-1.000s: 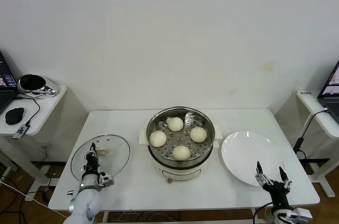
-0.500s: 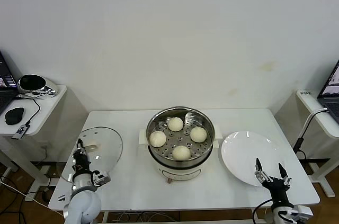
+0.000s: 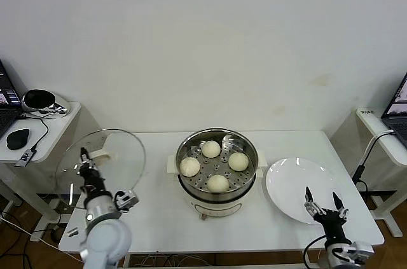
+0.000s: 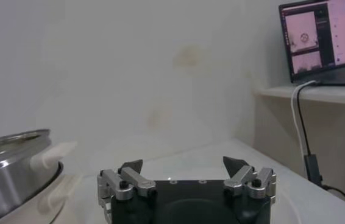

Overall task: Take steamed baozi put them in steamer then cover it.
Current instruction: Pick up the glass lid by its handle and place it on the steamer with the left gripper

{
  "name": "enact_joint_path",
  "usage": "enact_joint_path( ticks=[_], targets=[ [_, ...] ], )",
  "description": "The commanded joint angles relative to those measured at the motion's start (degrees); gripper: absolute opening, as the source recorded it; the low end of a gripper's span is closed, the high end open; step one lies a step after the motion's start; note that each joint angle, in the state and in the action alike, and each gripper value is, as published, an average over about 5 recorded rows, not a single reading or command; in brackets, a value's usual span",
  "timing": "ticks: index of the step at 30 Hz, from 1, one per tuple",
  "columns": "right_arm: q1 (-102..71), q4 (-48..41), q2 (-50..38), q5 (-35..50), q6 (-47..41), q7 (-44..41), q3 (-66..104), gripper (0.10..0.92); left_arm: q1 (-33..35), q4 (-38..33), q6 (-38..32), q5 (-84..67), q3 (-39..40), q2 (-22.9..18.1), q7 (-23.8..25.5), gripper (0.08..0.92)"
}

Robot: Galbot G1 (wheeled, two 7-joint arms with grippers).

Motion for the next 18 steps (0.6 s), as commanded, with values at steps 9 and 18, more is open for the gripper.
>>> enact_joint_path(
  ticks=[9, 18],
  targets=[
    [-0.9, -1.0, 4.0, -6.1, 1.7, -0.3, 0.3, 0.823, -8.5, 0.1, 3.9, 16.9, 20.7, -12.3, 11.8, 0.14],
    [-0.8, -2.9, 5.6, -8.4, 2.7, -0.3, -0.4, 0.823, -11.4, 3.2, 4.3, 16.3, 27.8, -12.9, 15.1, 0.14]
  ],
)
